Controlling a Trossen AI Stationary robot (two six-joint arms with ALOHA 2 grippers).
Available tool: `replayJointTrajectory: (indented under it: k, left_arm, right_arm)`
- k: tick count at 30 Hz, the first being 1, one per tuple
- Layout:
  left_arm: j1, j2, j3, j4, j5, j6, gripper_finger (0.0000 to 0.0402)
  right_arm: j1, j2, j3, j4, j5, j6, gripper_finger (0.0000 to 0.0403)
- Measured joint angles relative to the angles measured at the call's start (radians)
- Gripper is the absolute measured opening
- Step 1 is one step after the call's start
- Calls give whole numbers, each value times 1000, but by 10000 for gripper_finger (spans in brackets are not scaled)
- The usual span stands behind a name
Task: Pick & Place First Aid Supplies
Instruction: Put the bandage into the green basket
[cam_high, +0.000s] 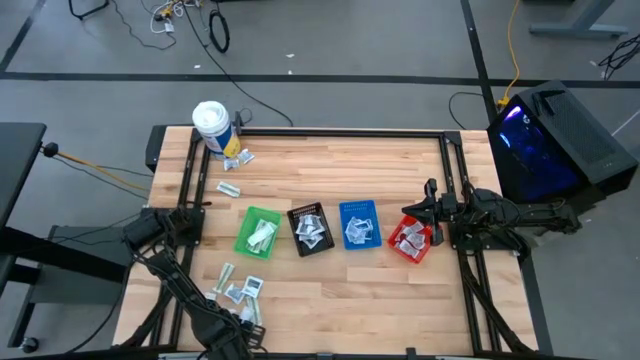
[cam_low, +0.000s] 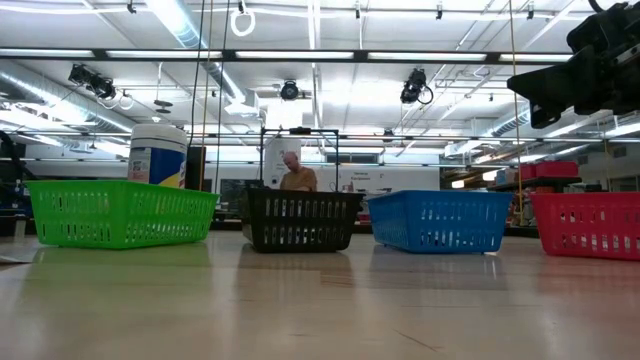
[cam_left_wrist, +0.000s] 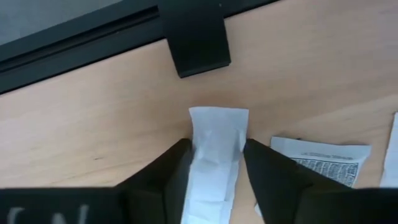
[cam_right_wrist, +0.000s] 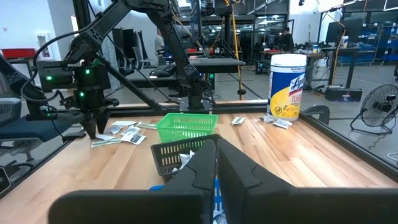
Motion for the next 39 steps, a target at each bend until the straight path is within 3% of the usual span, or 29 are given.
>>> replayJointTrajectory:
  k: [9,23,39]
  left_arm:
    - [0,0,-1,-3,2,0,122]
    - [-5,-14,-2,1,7,-78,133]
    - [3,-160,0,-11,5,-135,133]
  right_arm:
    - [0,0,0,0,0,0,23]
    - [0,0,0,0,0,0,23]
    - [0,0,0,0,0,0,23]
